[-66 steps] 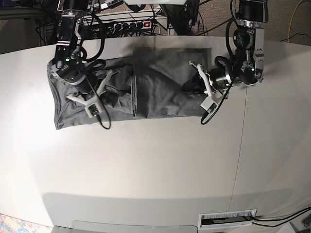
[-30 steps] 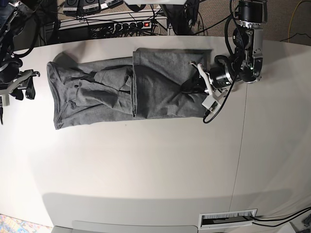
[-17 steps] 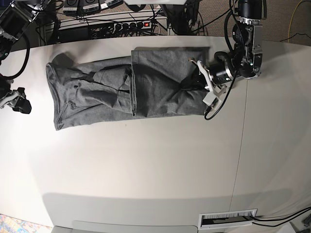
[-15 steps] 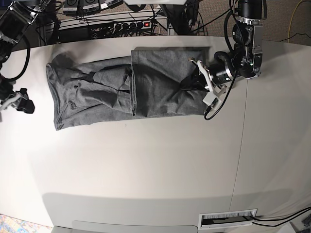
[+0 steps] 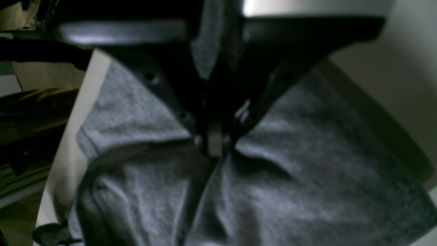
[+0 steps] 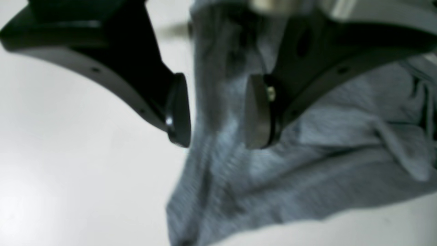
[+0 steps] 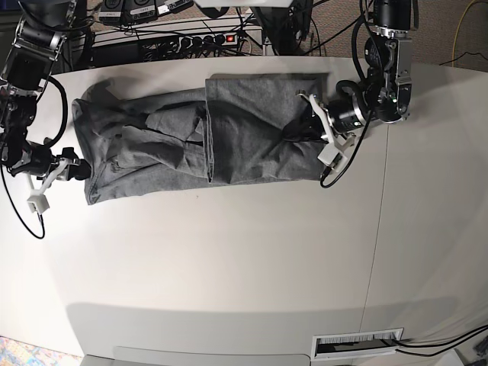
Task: Fold the T-shirt properly
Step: 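Open the right gripper and move it to the shirt's collar end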
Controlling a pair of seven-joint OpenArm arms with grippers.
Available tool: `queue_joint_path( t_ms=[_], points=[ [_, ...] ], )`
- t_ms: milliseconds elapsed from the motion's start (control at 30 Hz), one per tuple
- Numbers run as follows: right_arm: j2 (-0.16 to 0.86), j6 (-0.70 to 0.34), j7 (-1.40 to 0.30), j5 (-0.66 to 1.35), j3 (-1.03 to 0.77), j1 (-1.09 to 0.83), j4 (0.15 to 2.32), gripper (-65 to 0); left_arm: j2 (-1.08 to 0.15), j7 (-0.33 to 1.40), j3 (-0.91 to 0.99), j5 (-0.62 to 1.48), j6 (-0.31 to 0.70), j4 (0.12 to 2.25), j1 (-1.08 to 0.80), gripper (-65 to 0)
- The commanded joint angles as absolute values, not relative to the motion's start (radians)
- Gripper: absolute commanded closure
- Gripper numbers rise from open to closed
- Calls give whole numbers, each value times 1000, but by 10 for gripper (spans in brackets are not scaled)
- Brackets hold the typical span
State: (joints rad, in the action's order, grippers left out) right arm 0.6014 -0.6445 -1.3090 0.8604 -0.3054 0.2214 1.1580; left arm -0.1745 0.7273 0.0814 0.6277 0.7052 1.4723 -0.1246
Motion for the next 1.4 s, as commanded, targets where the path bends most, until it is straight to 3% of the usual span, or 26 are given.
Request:
queue_joint_path(
  t_ms=[0,667,1367],
  points=[
    [632,-647,-1295,870,-312,243,1169,-267,-180,760,81,575,698,1474,-130,0],
    [620,-649,-1257,953,-310,238,944,-267,-180,742,81,576,698,1474,-130,0],
    [477,-648,-1396,934,-308,238,928,-266,-180,739,81,579,698,1474,-130,0]
  ],
)
